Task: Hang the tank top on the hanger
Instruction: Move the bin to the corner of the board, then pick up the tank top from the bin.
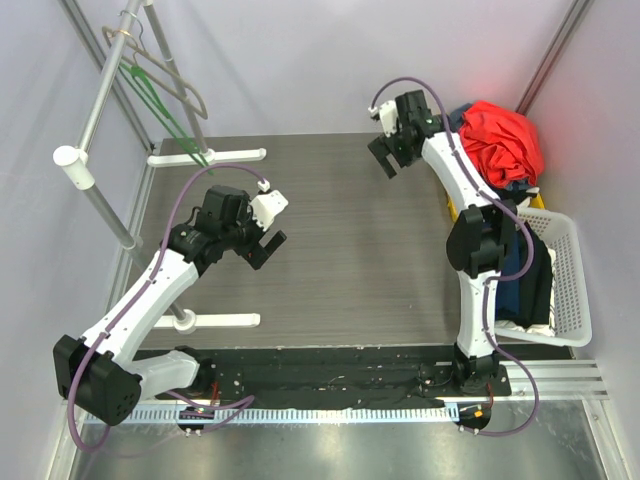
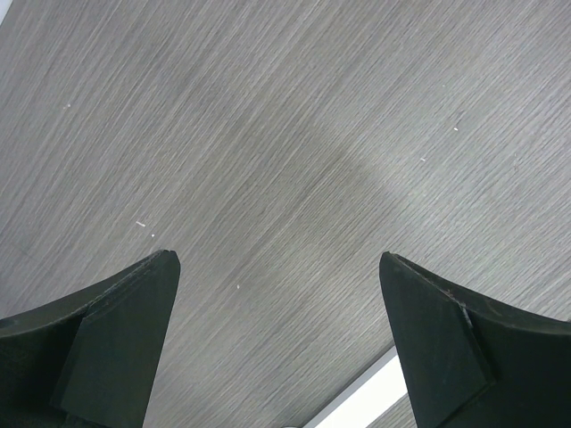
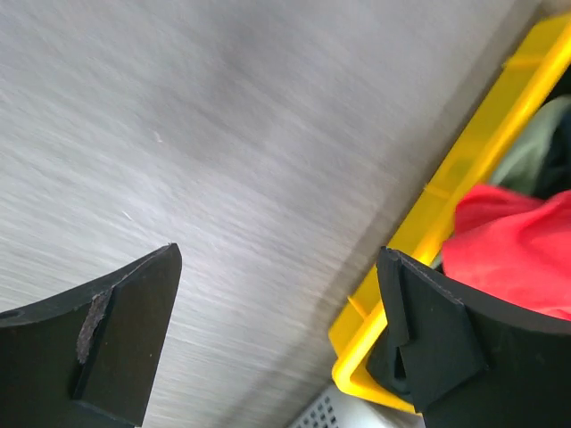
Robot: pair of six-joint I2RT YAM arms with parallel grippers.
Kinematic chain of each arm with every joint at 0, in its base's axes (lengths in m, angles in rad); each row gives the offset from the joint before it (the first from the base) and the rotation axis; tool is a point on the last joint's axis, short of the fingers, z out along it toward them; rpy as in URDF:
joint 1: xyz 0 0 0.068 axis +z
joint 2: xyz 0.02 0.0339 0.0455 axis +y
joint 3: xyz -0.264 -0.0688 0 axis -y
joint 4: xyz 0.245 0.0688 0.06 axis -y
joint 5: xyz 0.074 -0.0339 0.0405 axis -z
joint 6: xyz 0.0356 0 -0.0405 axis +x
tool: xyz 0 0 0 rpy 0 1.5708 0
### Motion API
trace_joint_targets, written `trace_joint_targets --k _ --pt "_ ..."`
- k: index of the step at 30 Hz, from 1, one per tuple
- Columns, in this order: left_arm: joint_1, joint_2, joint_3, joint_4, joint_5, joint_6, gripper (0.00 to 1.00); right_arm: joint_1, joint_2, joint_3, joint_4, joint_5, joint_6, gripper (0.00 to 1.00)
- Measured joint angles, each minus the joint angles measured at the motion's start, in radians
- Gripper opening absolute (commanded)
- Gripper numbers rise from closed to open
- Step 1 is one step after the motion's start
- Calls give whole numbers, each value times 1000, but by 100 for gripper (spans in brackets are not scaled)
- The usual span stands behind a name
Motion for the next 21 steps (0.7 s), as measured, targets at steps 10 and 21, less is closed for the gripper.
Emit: trace_joint_targets --k 10,21 --pt "0 0 0 0 10 0 100 -153 -59 211 18 10 159 99" --pt "0 0 0 0 19 -2 100 -410 -83 212 69 -18 286 97"
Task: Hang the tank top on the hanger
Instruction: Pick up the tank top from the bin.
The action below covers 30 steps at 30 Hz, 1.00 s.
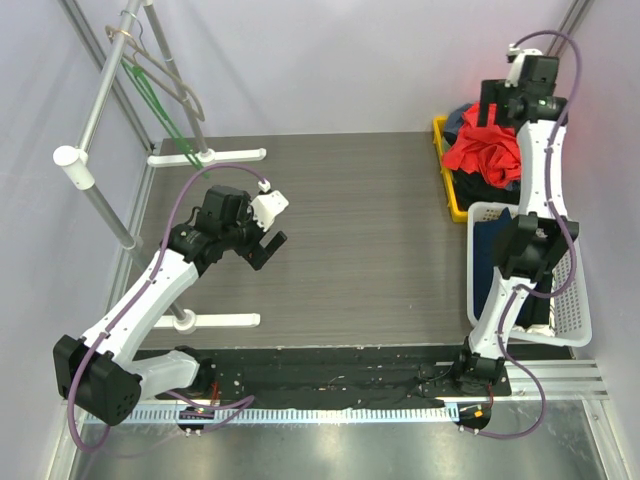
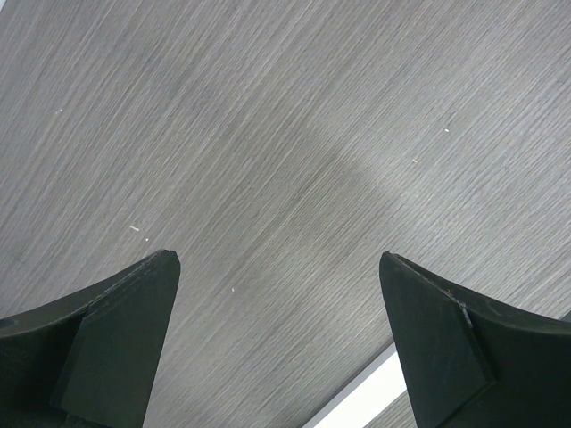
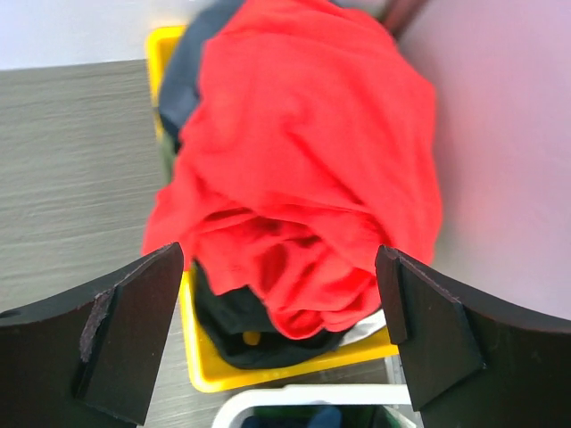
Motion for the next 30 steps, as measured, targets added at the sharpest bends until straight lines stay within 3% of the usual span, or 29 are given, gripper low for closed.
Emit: trace_joint_targets --k 10,20,24,28,30 --pt "0 0 0 0 5 -1 100 -135 43 0 67 -104 45 89" --pt "6 0 0 0 6 -1 100 -172 154 -40 119 -171 54 78" --pt "6 0 0 0 6 -2 100 -171 174 -61 129 -171 52 58" --pt "7 0 0 0 6 -2 100 -171 175 -81 158 -173 47 30" --pt "8 0 0 0 6 -2 100 -171 173 -103 182 -174 45 21"
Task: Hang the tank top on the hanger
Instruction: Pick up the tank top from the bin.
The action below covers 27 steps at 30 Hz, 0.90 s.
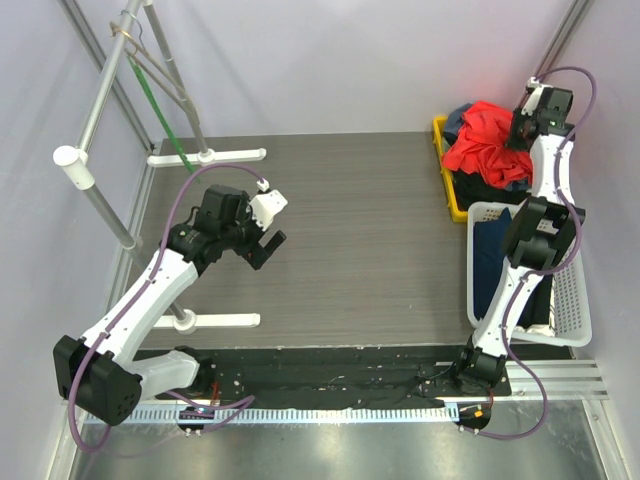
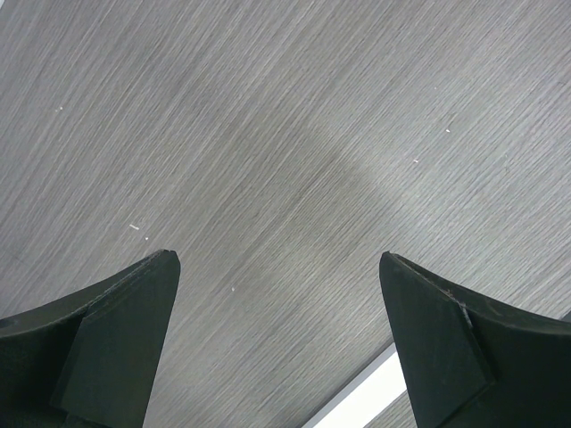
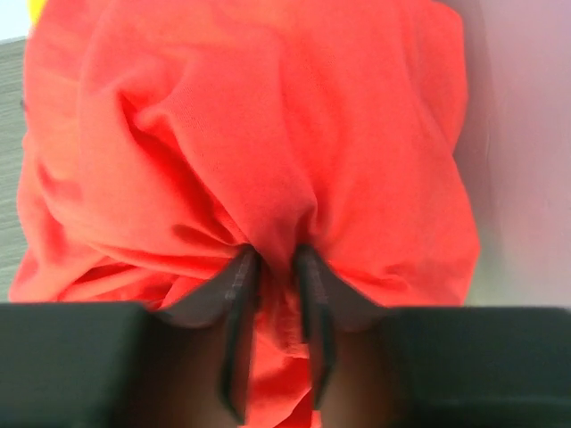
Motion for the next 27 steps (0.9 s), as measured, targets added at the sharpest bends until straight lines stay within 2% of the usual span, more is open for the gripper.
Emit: trace_joint_targets --k 5,11,19,27 --pt "4 0 0 0 1 0 100 0 -16 -87 57 0 0 16" --pt "5 0 0 0 2 -1 100 0 -119 -186 96 0 -5 1" --pt "5 0 0 0 13 -3 100 0 -344 -206 125 -49 0 1" --pt "5 0 0 0 16 -3 100 0 -420 -144 120 -152 24 1"
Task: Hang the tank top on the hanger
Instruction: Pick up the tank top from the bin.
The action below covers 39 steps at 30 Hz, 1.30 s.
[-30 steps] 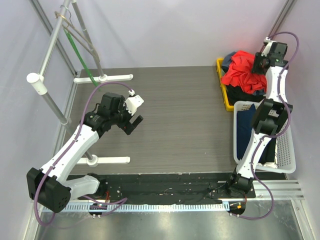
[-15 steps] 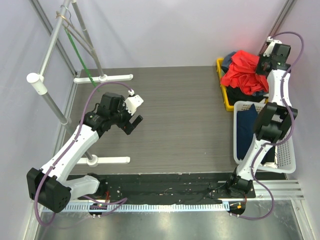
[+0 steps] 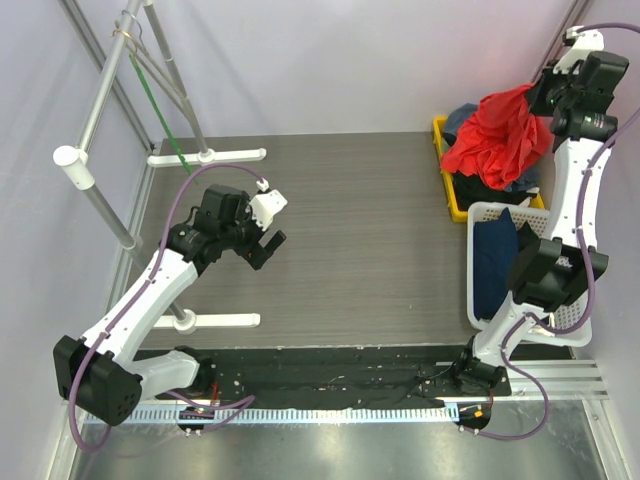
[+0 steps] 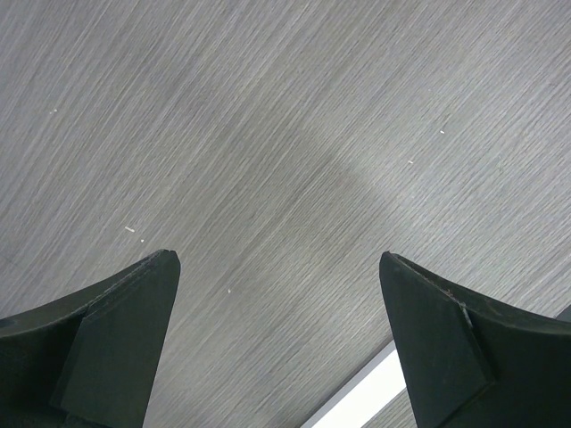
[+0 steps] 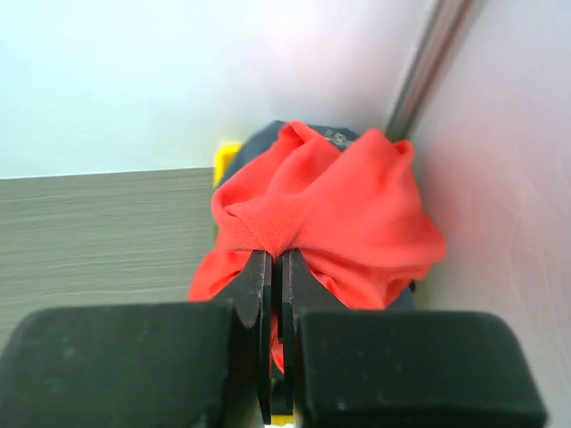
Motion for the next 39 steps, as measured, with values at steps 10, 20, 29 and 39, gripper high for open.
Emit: trace_joint_targets --k 10,20,29,39 --pt "0 0 0 0 0 0 100 60 -101 15 -42 -145 14 1" --pt "0 13 40 -9 -1 10 100 266 -267 55 -88 -257 2 1" --pt "0 14 88 -21 0 28 100 395 -290 82 -110 -373 41 1" --pt "0 14 102 -34 0 35 100 569 -278 88 -110 -609 152 5"
